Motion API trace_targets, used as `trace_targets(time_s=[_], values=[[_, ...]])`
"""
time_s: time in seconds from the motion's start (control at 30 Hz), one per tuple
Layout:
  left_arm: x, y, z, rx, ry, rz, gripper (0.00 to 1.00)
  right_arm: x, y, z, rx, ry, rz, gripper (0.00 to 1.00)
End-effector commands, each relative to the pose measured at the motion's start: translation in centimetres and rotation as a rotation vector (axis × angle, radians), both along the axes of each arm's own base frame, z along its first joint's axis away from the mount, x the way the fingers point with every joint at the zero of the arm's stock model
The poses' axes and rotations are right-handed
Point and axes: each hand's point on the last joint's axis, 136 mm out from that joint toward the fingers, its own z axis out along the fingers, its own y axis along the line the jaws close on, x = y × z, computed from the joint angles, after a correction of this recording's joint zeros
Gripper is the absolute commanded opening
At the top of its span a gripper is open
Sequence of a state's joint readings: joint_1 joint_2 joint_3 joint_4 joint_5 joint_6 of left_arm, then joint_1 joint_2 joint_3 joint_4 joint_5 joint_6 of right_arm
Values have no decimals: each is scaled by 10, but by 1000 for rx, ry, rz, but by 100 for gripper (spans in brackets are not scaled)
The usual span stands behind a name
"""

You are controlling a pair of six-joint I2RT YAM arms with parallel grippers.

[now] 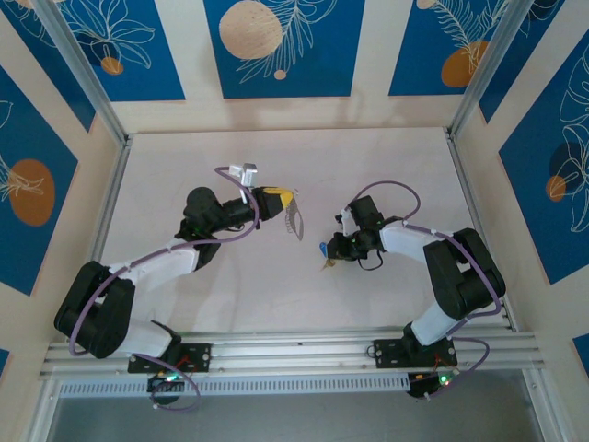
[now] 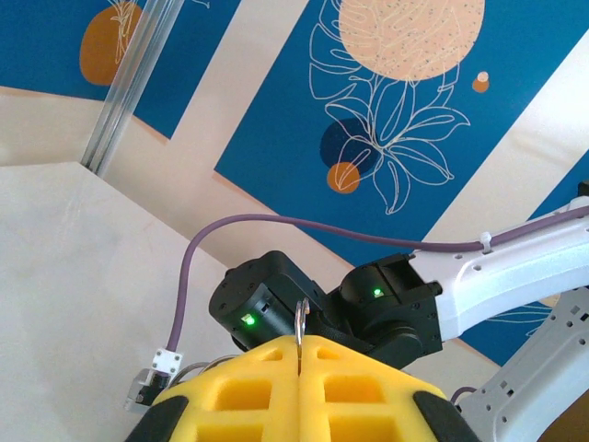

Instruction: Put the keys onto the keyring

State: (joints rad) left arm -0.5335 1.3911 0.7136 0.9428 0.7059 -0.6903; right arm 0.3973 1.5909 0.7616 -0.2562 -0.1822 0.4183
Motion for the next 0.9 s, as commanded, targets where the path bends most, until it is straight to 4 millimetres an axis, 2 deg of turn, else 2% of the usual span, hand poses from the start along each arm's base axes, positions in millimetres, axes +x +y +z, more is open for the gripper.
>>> trace_targets(time_s=[0.0, 0.87], values=[[-7, -1, 18, -38, -59, -20, 0, -9, -3, -2, -14, 18, 6, 18], [-8, -2, 23, -42, -69, -25, 0, -15, -10, 0, -80, 27, 4, 20]])
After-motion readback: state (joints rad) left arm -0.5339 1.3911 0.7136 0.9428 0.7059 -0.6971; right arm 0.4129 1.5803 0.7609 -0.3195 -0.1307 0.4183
